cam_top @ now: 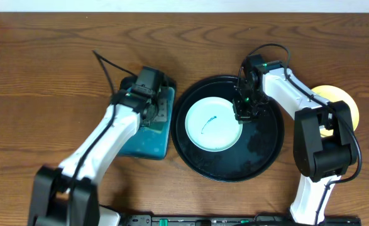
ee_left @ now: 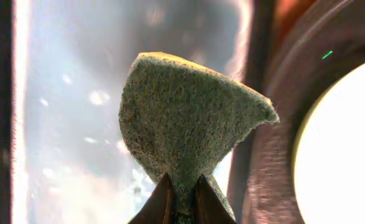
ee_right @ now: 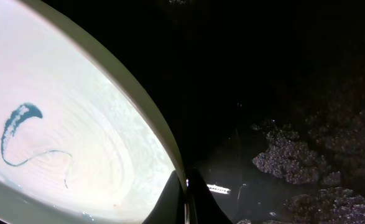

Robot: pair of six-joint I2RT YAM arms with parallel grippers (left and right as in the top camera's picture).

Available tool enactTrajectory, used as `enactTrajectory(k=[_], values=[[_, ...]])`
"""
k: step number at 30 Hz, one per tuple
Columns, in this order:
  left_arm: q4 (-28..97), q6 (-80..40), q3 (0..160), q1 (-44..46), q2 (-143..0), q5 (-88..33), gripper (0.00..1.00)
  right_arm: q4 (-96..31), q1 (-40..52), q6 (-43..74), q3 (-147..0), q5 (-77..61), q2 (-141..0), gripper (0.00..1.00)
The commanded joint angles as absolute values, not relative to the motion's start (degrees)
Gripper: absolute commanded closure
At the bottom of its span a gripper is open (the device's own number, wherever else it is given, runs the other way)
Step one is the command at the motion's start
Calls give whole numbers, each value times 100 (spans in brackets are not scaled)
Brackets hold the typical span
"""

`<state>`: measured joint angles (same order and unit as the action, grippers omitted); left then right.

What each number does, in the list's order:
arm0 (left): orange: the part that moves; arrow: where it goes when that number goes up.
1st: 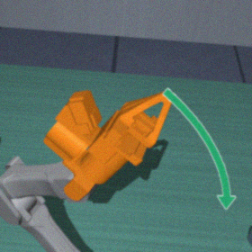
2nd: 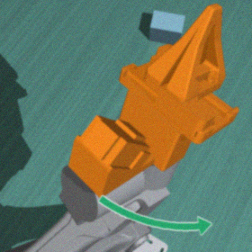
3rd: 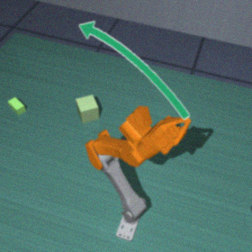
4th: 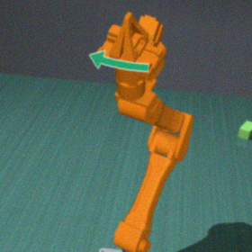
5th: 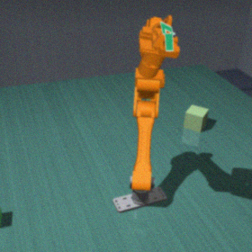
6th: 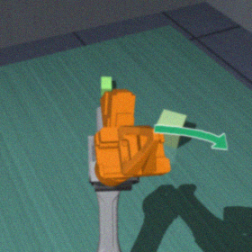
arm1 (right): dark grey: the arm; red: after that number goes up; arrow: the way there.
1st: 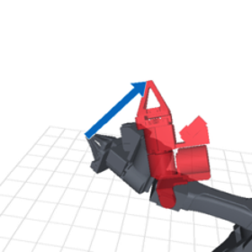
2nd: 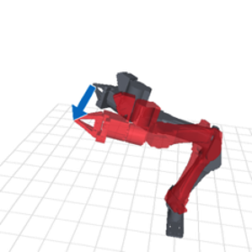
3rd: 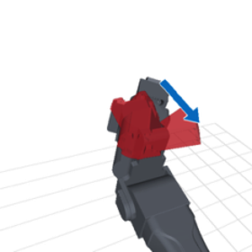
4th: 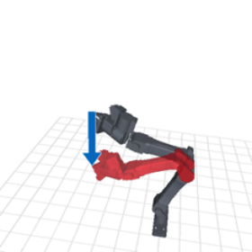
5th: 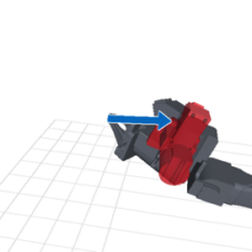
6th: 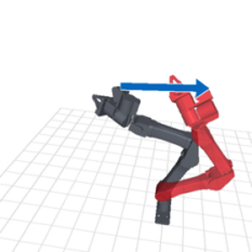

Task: Clean dirty plates on tray and stack at the side
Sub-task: 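Dip the sponge into the blue tray water with the left gripper, then scrub the mint plate with the sponge while the right gripper holds it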

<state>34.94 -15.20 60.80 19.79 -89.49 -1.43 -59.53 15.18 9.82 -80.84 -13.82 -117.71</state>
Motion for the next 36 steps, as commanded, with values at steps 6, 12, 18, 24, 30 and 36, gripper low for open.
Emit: enactTrajectory(k=[6,12,18,24,30,36], values=[[3280,-1634,6589,2018,-8510,-1310,93,-5961,1505,915,-8055,-1332,-11666,99],[3793,-1656,7605,2344,-8774,-1308,93,-5959,1505,915,-8055,-1332,-11666,99],[3885,-1612,8167,2943,-9439,-1308,93,-5961,1505,913,-8055,-1332,-11666,99],[3815,-1535,8167,3494,-10119,-1286,93,-5979,1505,913,-8055,-1330,-11666,99],[3809,-1730,8165,3787,-10680,-1288,93,-5979,1505,913,-8055,-1330,-11666,99],[3758,-1826,8160,3911,-11120,-1286,93,-5979,1505,913,-8055,-1332,-11666,99]])
